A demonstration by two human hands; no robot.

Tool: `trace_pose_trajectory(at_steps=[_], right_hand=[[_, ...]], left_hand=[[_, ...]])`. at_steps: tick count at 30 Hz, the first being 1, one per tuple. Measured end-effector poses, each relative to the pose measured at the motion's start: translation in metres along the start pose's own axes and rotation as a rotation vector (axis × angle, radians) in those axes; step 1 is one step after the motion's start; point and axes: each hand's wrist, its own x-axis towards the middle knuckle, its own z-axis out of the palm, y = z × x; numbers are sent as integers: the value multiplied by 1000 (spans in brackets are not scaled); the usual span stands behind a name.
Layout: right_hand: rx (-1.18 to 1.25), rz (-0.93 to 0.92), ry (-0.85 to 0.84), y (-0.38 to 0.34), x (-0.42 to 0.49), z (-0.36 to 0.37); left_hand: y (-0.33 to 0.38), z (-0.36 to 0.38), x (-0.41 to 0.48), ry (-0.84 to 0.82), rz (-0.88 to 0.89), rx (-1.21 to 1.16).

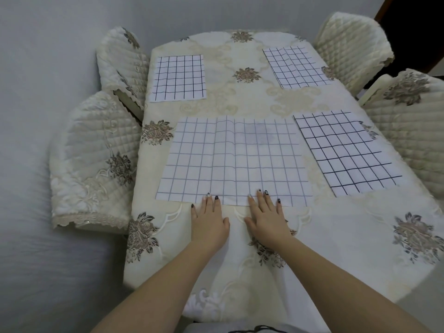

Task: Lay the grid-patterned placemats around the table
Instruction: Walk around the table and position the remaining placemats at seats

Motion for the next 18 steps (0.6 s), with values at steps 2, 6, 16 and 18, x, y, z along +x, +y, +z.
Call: trace_pose_trajectory(at_steps=[2, 6, 16, 18], right_hand=[[-13, -4, -2, -2, -3, 3], [-29, -2, -8, -9, -5, 5], [-23, -15, -13, -11, -11, 8], [26, -6, 1, -15, -12, 5]], left_hand=[[-2, 2, -6, 5, -3, 10], [-5, 4, -13, 19, 0, 16], [-6, 4, -24, 20, -15, 17], [-6, 1, -24, 52, -20, -37]])
